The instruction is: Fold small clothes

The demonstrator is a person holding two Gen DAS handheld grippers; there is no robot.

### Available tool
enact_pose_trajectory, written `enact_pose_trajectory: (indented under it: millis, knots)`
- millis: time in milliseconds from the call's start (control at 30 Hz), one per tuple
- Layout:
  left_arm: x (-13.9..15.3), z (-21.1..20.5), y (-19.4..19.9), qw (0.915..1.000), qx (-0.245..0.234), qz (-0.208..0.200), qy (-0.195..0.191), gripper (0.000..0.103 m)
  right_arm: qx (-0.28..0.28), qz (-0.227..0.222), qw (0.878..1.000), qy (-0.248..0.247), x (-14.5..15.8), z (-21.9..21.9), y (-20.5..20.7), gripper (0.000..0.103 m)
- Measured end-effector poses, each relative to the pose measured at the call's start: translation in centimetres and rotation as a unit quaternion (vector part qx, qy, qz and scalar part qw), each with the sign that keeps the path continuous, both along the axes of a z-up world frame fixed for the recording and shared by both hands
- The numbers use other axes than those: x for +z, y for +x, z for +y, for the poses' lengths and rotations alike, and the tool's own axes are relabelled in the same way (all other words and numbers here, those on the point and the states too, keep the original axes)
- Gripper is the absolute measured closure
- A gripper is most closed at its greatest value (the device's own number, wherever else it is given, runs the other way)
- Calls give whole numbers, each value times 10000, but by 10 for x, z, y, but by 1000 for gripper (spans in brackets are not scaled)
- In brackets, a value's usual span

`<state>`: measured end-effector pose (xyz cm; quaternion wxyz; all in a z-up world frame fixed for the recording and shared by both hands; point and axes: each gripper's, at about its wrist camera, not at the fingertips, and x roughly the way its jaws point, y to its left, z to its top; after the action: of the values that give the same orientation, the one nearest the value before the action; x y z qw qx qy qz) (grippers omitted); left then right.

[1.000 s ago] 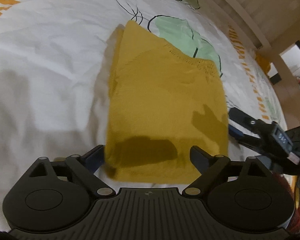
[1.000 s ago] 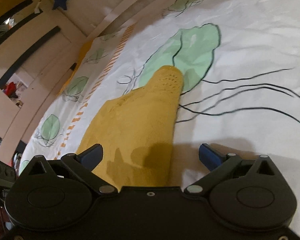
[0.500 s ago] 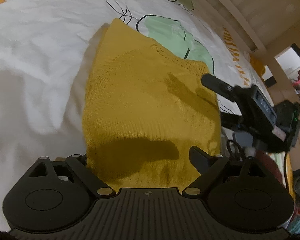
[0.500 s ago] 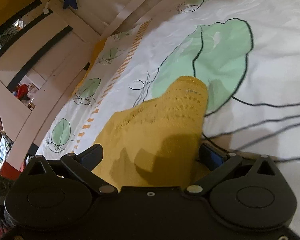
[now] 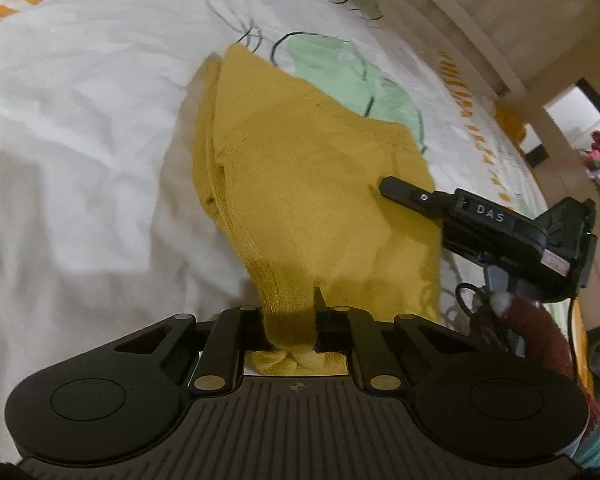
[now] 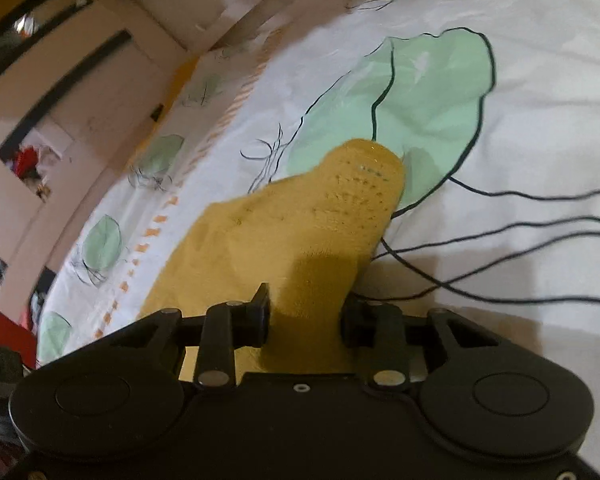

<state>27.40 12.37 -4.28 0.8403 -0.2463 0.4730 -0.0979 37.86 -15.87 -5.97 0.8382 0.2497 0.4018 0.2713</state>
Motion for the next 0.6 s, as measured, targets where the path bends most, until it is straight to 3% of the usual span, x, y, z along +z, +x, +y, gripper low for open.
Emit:
enact_pose_trajectory:
  millis: [233,433,500,600]
  knots:
    - [14,-2,-27,9990,-218,-42,-386,91,-289,56,9994,-199,26,-12,-35,70]
    - [25,-13,-63,9978,-570,-93,-322,91,-421,222,9985,-251,40,-29,-83,77]
    - [26,-14,-76,9979,-564,-106,-316,91,-451,257,9984,-226,43,-33,-100,92]
    - [24,-13,-98,9978,-474,-103,-462,91,-497,290,9982,-156,49,-39,-125,94]
